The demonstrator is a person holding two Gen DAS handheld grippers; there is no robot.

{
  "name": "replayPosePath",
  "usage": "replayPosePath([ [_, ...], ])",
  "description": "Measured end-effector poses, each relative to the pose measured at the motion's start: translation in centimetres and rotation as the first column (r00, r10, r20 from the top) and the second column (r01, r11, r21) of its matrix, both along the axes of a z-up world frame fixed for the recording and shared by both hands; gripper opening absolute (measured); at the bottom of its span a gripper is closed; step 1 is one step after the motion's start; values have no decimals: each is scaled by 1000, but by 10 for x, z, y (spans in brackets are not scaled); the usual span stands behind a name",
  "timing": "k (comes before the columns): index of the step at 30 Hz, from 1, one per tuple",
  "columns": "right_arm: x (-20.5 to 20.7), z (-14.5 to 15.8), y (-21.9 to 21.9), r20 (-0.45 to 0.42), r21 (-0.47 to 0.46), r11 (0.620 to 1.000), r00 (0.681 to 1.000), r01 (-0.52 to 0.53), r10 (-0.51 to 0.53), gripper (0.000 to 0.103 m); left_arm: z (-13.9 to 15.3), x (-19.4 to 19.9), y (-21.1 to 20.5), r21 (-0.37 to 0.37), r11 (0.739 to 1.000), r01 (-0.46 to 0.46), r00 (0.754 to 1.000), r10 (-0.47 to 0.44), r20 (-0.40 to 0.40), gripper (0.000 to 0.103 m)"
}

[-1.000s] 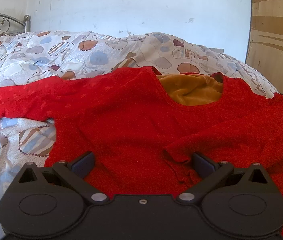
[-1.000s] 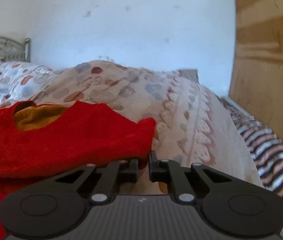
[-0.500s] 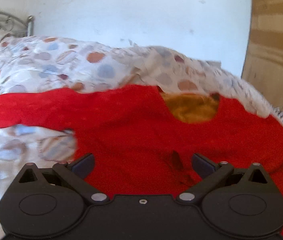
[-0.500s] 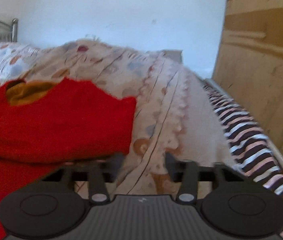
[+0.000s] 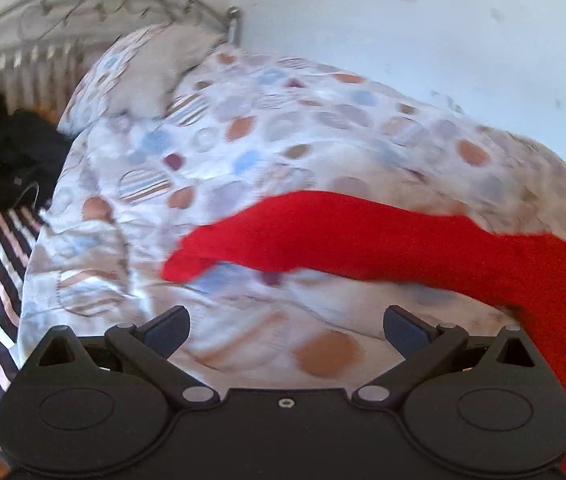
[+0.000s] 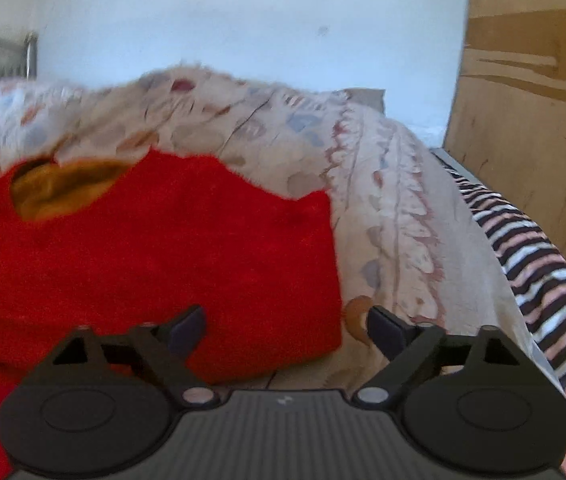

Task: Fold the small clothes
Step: 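Grasp the other sleeve cuff with the left gripper and lift it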

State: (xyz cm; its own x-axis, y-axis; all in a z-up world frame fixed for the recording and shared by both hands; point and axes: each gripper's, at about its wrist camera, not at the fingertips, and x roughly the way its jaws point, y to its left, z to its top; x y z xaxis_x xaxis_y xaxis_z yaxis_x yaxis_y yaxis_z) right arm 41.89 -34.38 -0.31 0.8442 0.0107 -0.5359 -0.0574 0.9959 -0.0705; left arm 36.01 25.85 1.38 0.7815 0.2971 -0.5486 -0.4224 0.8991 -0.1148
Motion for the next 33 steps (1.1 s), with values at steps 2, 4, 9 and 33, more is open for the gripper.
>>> replayPosePath([
  [2, -15, 8, -3, 18, 34, 999, 1000, 6, -6, 98, -8, 2, 31, -98, 995, -7, 1000, 10, 24, 103],
  [4, -32, 19, -1, 26, 58, 998, 1000, 2, -4, 101, -19, 11, 59, -215, 976, -32, 998, 42, 41, 103],
  [9, -88, 43, 15, 64, 125, 992, 998, -29, 22, 103, -46, 30, 110, -503, 854, -130, 965, 225, 133, 102],
  [33, -168, 42, 61, 147, 246, 949, 975, -199, 167, 103, 69, 62, 71, -274, 961, 42, 859, 105, 502, 4],
])
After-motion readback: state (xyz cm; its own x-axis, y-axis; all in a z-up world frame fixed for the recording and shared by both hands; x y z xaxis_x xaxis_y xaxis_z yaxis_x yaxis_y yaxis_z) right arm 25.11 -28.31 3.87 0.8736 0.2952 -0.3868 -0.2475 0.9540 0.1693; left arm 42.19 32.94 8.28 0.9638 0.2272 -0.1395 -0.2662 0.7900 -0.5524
